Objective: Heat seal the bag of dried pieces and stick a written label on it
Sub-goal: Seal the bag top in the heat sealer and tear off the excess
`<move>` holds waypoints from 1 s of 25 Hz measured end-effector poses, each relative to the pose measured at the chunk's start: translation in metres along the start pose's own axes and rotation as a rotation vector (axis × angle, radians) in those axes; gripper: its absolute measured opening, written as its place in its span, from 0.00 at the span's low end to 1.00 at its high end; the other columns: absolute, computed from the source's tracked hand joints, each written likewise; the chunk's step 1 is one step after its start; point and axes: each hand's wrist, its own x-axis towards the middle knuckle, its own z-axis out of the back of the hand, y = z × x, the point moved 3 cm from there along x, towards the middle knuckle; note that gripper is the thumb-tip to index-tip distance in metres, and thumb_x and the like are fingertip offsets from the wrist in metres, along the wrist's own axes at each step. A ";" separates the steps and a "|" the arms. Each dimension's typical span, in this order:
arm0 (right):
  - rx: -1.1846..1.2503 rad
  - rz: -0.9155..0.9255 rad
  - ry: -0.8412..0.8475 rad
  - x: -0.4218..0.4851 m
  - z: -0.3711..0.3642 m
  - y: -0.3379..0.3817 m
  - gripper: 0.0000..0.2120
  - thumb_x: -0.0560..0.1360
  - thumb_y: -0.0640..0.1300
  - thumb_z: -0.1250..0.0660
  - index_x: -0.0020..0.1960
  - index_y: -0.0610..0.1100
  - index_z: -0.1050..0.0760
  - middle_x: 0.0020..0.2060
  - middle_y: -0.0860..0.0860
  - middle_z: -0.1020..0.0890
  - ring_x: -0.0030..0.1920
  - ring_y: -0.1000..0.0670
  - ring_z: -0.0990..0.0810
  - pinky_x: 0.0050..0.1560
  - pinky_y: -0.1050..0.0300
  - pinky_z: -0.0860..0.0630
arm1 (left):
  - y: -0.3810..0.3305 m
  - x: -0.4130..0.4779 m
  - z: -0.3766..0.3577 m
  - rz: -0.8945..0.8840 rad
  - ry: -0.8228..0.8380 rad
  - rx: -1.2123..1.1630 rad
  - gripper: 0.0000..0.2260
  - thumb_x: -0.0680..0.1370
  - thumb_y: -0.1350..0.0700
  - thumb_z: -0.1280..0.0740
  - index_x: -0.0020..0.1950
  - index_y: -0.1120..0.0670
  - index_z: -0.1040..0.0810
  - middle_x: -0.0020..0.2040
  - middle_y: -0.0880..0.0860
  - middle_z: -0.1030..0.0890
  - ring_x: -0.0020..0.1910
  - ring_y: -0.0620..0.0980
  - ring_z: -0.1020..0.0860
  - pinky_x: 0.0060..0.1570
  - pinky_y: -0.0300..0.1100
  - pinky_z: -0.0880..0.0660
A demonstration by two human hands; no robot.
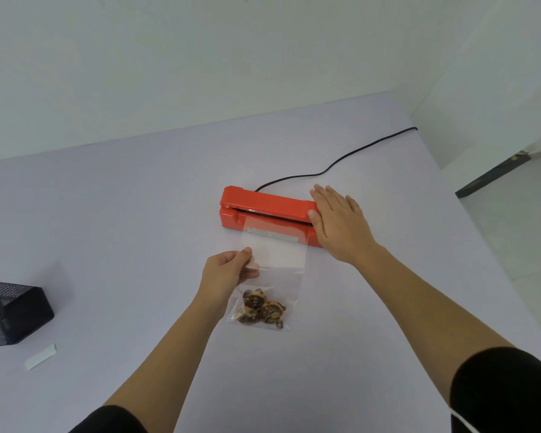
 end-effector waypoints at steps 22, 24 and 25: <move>0.044 0.033 -0.034 0.007 -0.009 -0.003 0.33 0.76 0.58 0.63 0.75 0.42 0.46 0.75 0.47 0.43 0.75 0.48 0.47 0.75 0.51 0.49 | -0.002 0.004 0.002 0.000 0.023 -0.024 0.10 0.76 0.55 0.33 0.41 0.62 0.20 0.34 0.57 0.20 0.33 0.49 0.18 0.38 0.35 0.23; 0.047 0.028 -0.031 0.007 -0.010 -0.003 0.30 0.77 0.56 0.60 0.75 0.42 0.46 0.75 0.47 0.43 0.75 0.48 0.47 0.75 0.50 0.49 | -0.001 0.005 0.003 -0.005 0.024 -0.020 0.10 0.76 0.55 0.33 0.40 0.62 0.20 0.34 0.57 0.20 0.33 0.49 0.19 0.38 0.35 0.23; 0.051 0.027 -0.033 0.007 -0.010 -0.003 0.30 0.77 0.56 0.59 0.75 0.42 0.46 0.75 0.47 0.43 0.75 0.48 0.47 0.75 0.50 0.49 | -0.001 0.006 0.003 -0.006 0.024 -0.021 0.11 0.76 0.55 0.33 0.40 0.62 0.21 0.34 0.57 0.20 0.33 0.49 0.19 0.37 0.34 0.23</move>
